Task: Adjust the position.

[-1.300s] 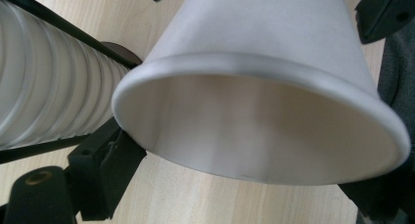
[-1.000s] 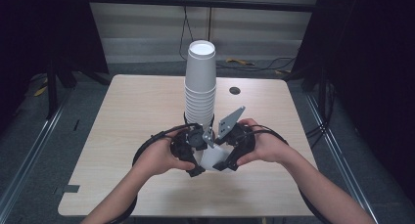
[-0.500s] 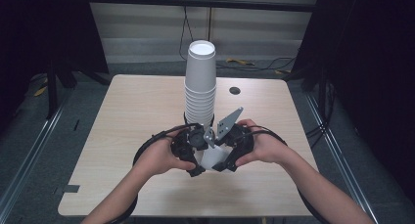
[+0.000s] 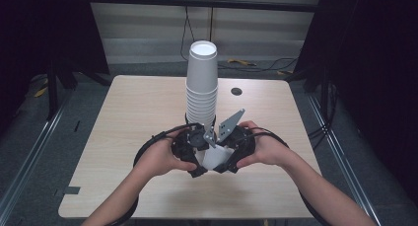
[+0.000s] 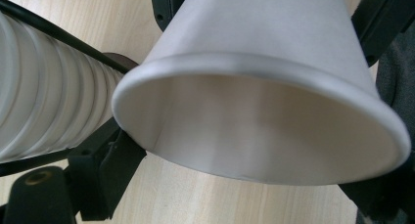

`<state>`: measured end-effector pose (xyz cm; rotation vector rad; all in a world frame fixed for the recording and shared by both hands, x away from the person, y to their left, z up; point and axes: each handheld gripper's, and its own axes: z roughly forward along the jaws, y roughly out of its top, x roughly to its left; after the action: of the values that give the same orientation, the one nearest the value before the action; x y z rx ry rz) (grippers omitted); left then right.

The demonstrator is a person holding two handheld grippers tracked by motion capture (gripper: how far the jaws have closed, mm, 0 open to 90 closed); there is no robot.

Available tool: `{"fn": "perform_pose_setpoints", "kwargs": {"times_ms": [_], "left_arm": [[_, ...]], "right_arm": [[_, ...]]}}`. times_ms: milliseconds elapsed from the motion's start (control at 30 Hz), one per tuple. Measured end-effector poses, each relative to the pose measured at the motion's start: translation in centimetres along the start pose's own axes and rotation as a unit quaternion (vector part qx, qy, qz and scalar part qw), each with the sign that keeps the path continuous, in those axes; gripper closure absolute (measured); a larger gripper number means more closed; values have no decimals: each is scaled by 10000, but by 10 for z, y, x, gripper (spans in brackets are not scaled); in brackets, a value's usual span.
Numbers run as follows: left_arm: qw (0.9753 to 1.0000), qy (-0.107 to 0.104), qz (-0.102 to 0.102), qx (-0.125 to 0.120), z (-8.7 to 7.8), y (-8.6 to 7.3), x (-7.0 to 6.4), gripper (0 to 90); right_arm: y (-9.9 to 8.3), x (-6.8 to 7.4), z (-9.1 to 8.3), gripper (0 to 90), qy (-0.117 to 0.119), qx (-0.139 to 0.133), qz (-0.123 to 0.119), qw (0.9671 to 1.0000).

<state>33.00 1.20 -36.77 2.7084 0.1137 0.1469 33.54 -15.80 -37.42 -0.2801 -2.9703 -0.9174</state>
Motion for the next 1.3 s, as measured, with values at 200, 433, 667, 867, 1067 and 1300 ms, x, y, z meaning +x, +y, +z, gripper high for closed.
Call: {"fn": "perform_pose_setpoints", "kwargs": {"times_ms": [200,433,667,867,1067,1300], "left_arm": [[10000,-2,8,-58,-2,0,1,126],[10000,-1,-31,-76,-3,1,1,129],[9999,-21,-62,-117,-1,-1,1,127],[9998,-37,-60,-167,-1,-2,2,130],[9998,-25,-39,-179,-2,-1,1,131],[9999,-40,-14,-129,0,1,1,132]], "right_arm": [[0,1,-2,197,-34,-29,-54,10000],[1,2,-3,204,-94,-4,-170,9998],[-1,1,-1,205,-113,-60,-156,9998],[-4,1,0,214,-130,-105,-204,9997],[-6,2,-1,217,-144,-155,-233,9995],[-8,2,0,220,-124,-139,-292,9994]]}}
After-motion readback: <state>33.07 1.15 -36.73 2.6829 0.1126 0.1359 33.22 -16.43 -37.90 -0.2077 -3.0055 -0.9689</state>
